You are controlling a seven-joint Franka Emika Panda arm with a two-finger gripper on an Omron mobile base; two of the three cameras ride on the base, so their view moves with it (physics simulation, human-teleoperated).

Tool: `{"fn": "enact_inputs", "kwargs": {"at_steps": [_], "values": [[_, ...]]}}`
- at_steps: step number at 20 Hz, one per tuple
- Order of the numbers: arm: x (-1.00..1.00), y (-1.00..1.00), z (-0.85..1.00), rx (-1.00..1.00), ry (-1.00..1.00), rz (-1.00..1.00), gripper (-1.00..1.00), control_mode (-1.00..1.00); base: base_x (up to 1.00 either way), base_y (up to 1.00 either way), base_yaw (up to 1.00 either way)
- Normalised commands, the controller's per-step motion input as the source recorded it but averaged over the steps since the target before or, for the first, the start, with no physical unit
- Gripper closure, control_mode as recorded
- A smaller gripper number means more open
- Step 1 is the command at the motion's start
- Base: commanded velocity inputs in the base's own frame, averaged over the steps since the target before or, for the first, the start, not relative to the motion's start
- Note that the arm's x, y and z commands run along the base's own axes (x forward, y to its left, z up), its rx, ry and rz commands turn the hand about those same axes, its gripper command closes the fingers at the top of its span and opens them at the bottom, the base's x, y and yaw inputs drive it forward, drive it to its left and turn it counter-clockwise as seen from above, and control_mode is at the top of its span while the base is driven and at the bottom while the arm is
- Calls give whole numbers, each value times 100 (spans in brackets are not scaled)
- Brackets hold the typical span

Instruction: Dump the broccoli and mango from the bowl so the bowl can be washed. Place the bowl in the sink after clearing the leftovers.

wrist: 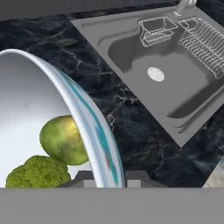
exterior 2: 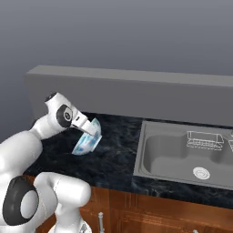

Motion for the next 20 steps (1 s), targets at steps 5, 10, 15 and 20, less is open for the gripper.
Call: {"fn": "enact_inputs", "kwargs": {"at_steps": [5,10,15,20], "values": [[18,33,5,-23,7,-6,100,-100,0,0,0],[1,3,7,-18,12,-1,100,-100,0,0,0],[-3,15,0,-22,-1,0,100,-100,0,0,0],[-4,1,0,-23,0,-4,100,-100,0,0,0]]}}
